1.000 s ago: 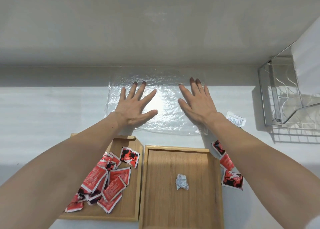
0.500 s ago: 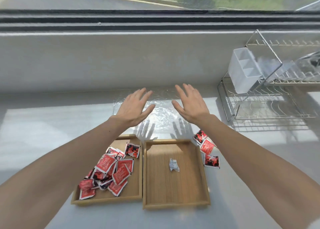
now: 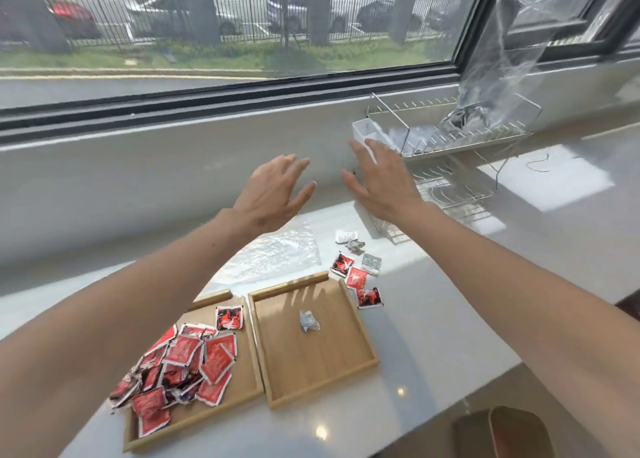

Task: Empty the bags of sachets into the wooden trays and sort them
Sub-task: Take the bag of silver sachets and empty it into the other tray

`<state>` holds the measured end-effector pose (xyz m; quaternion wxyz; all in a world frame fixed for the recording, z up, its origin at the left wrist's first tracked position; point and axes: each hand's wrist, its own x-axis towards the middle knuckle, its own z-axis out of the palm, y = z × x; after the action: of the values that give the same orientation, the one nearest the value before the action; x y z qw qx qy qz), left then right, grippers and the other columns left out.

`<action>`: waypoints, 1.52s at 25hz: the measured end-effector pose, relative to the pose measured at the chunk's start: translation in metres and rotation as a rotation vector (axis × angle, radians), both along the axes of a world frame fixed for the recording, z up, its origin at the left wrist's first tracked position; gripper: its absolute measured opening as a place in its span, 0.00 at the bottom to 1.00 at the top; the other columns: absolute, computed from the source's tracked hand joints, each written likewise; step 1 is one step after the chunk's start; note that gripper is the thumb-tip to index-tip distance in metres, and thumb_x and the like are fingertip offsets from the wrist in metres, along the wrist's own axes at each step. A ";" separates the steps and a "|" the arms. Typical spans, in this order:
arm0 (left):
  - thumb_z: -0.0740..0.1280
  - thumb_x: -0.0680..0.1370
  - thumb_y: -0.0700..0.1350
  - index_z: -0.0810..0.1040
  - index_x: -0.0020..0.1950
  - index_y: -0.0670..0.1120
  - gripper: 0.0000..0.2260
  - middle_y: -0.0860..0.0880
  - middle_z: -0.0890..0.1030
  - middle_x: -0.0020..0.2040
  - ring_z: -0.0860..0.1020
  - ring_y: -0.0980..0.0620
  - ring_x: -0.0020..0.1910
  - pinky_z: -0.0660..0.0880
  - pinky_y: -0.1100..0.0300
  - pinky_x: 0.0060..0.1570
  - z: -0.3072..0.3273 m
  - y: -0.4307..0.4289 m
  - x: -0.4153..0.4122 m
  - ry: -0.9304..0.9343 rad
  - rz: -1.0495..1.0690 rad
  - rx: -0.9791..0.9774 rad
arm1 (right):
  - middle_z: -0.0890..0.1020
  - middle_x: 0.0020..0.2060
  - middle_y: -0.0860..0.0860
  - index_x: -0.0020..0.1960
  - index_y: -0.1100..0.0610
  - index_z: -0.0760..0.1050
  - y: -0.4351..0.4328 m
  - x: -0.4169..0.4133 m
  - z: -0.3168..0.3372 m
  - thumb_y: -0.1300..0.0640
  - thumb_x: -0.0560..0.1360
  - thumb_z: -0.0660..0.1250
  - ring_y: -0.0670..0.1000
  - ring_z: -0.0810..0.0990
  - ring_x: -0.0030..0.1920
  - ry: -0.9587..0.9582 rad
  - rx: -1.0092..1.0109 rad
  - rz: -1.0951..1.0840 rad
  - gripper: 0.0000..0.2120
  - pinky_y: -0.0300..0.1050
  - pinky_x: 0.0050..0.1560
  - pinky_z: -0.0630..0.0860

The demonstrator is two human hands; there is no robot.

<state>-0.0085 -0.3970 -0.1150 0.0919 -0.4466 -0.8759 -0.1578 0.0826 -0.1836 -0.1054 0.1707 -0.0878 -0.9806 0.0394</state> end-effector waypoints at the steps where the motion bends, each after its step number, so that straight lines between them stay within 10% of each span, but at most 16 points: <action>1: 0.50 0.81 0.61 0.64 0.75 0.44 0.29 0.40 0.69 0.73 0.66 0.41 0.72 0.63 0.46 0.71 0.007 0.014 0.004 0.013 -0.020 0.000 | 0.67 0.72 0.64 0.76 0.56 0.61 0.014 0.010 0.006 0.40 0.79 0.52 0.64 0.64 0.73 0.018 0.008 -0.018 0.31 0.59 0.73 0.60; 18: 0.56 0.81 0.59 0.58 0.77 0.43 0.30 0.41 0.64 0.76 0.66 0.42 0.72 0.65 0.47 0.70 0.082 0.388 0.032 0.084 -0.108 0.116 | 0.72 0.65 0.57 0.72 0.56 0.65 0.358 0.065 0.083 0.50 0.80 0.59 0.57 0.72 0.64 0.411 -0.238 -0.121 0.22 0.51 0.56 0.71; 24: 0.60 0.79 0.62 0.57 0.78 0.41 0.35 0.40 0.63 0.76 0.66 0.43 0.73 0.65 0.49 0.70 0.111 0.474 0.017 0.067 -0.081 0.144 | 0.66 0.74 0.57 0.77 0.58 0.58 0.423 0.025 0.097 0.45 0.80 0.58 0.55 0.66 0.72 0.342 -0.623 -0.138 0.30 0.51 0.69 0.64; 32: 0.62 0.81 0.50 0.82 0.52 0.42 0.14 0.45 0.84 0.52 0.80 0.49 0.52 0.66 0.46 0.69 0.111 0.523 -0.006 0.102 -0.121 0.241 | 0.76 0.66 0.54 0.71 0.54 0.69 0.461 -0.032 0.128 0.35 0.76 0.61 0.54 0.75 0.65 0.200 -0.853 -0.157 0.31 0.49 0.62 0.71; 35: 0.61 0.82 0.46 0.80 0.44 0.43 0.12 0.48 0.83 0.41 0.79 0.51 0.43 0.60 0.44 0.71 0.108 0.526 -0.018 0.182 -0.135 0.244 | 0.83 0.52 0.53 0.56 0.53 0.78 0.465 -0.050 0.125 0.43 0.77 0.63 0.55 0.81 0.55 0.240 -0.774 -0.170 0.16 0.53 0.57 0.78; 38: 0.61 0.82 0.45 0.79 0.45 0.41 0.12 0.47 0.83 0.38 0.79 0.50 0.34 0.76 0.44 0.56 0.106 0.523 -0.025 0.168 -0.139 0.262 | 0.85 0.41 0.53 0.45 0.54 0.79 0.463 -0.058 0.123 0.56 0.77 0.62 0.53 0.85 0.45 0.331 -0.910 -0.141 0.08 0.54 0.43 0.84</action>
<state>-0.0335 0.1260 -0.0087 0.2113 -0.5020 -0.8039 -0.2387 0.0250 0.2798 0.0171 0.2708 -0.2124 -0.8152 0.4658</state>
